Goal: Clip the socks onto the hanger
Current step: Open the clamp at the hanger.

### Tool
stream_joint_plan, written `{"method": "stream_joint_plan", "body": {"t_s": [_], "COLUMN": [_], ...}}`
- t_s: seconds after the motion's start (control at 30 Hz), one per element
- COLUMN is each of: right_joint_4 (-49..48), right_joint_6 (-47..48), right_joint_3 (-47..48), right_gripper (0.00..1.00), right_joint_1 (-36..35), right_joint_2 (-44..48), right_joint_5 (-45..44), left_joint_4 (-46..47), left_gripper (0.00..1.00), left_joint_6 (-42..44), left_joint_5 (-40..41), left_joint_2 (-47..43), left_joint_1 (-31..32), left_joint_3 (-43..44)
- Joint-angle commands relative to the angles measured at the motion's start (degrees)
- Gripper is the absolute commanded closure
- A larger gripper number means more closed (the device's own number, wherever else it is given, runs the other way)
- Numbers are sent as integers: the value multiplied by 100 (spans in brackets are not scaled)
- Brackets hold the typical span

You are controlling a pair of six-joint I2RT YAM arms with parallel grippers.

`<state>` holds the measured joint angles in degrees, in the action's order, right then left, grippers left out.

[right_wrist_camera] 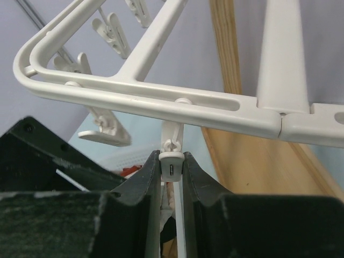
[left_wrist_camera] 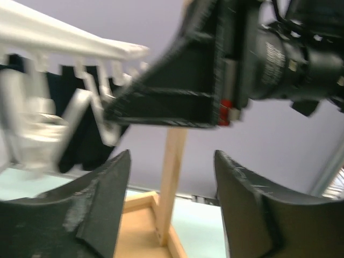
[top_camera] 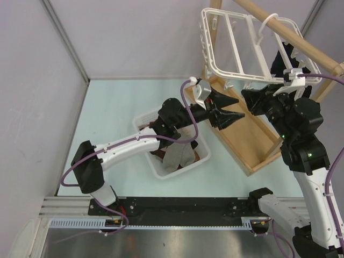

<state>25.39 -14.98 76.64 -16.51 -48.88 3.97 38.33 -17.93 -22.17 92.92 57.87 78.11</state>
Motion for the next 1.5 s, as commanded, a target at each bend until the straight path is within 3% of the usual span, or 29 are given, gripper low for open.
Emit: {"method": "stream_joint_plan", "body": {"t_s": [0.0, 0.3, 0.73, 0.93, 1.2, 1.37, 1.47], "right_joint_4": [-174, -130, -183, -236, -166, -69, -60], "right_joint_6": [215, 373, 426, 417, 470, 549, 532], "right_joint_3": [176, 176, 176, 176, 176, 176, 176], "right_gripper": [100, 100, 100, 100, 100, 100, 89], "right_joint_1": [8, 25, 69, 104, 131, 148, 157], "right_joint_2": [28, 2, -86, -121, -156, -174, -148], "right_joint_5": [341, 570, 1080, 1369, 1642, 1704, 1616], "left_joint_4": [-158, -80, -53, -264, -150, -53, -18], "left_gripper": [36, 51, 55, 62, 79, 96, 100], "left_joint_6": [149, -316, -386, -351, -465, -571, -623], "left_joint_5": [3, -946, -1790, -1940, -1914, -1896, -1800], "left_joint_2": [234, 613, 815, 999, 1035, 1017, 1000], "left_joint_1": [-266, -724, -759, -759, -759, -759, -768], "left_joint_3": [564, 1005, 1435, 1725, 1822, 1796, 1735]}}
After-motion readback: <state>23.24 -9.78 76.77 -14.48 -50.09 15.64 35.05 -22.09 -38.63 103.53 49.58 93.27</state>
